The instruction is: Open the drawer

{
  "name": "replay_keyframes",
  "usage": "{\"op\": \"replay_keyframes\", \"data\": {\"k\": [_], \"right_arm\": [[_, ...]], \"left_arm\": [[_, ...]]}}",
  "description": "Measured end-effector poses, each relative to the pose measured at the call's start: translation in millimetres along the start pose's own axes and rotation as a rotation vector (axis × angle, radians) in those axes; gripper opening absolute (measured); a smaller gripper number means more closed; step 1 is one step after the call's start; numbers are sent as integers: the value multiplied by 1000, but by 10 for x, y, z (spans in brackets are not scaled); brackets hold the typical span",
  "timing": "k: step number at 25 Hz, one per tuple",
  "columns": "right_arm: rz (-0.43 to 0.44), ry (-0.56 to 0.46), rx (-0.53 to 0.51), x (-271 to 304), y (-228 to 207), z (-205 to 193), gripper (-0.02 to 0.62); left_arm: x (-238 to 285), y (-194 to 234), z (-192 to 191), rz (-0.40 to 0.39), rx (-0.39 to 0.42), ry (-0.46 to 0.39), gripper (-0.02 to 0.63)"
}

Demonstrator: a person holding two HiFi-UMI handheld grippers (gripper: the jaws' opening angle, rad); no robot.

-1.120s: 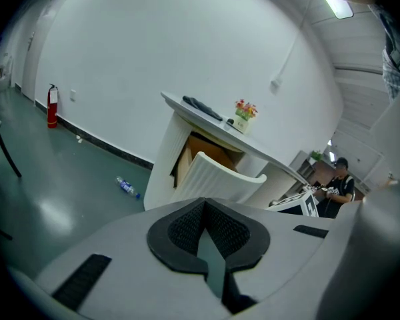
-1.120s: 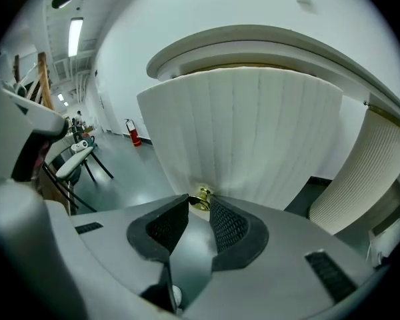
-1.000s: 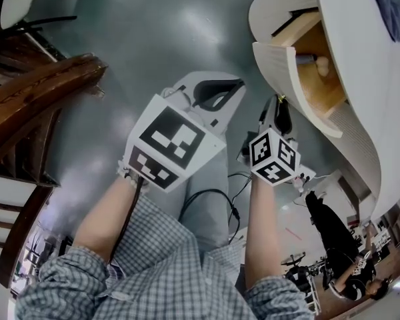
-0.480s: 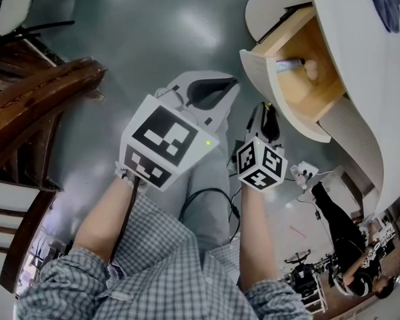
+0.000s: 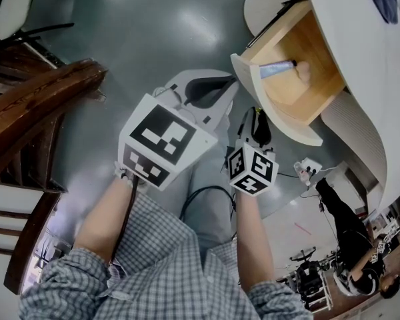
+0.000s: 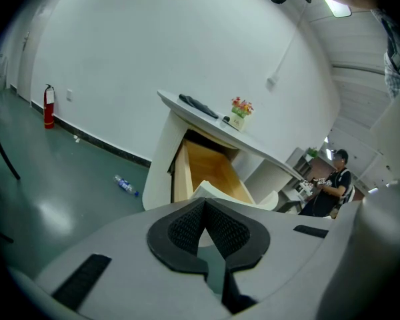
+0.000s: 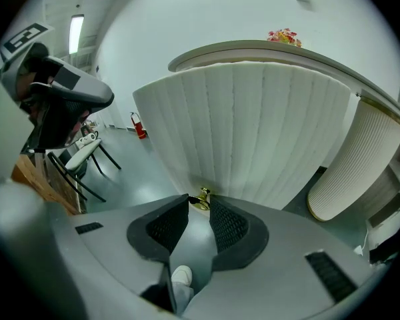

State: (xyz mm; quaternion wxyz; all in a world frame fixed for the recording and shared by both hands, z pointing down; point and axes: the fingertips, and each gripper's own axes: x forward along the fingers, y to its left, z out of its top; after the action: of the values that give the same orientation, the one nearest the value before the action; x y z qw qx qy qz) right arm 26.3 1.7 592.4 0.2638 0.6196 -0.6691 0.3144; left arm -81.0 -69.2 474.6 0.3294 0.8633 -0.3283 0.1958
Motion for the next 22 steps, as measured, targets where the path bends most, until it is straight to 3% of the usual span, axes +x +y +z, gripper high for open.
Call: {"op": "replay_keyframes", "data": {"k": [7, 13, 22], "right_arm": [[33, 20, 17, -50, 20, -94, 97], [81, 116, 36, -49, 73, -260, 100], [97, 109, 24, -453, 1, -121, 82]], "left_arm": [[57, -96, 35, -2, 11, 10, 3], [49, -155, 96, -7, 22, 20, 3], [-20, -301, 287, -17, 41, 18, 3]]}}
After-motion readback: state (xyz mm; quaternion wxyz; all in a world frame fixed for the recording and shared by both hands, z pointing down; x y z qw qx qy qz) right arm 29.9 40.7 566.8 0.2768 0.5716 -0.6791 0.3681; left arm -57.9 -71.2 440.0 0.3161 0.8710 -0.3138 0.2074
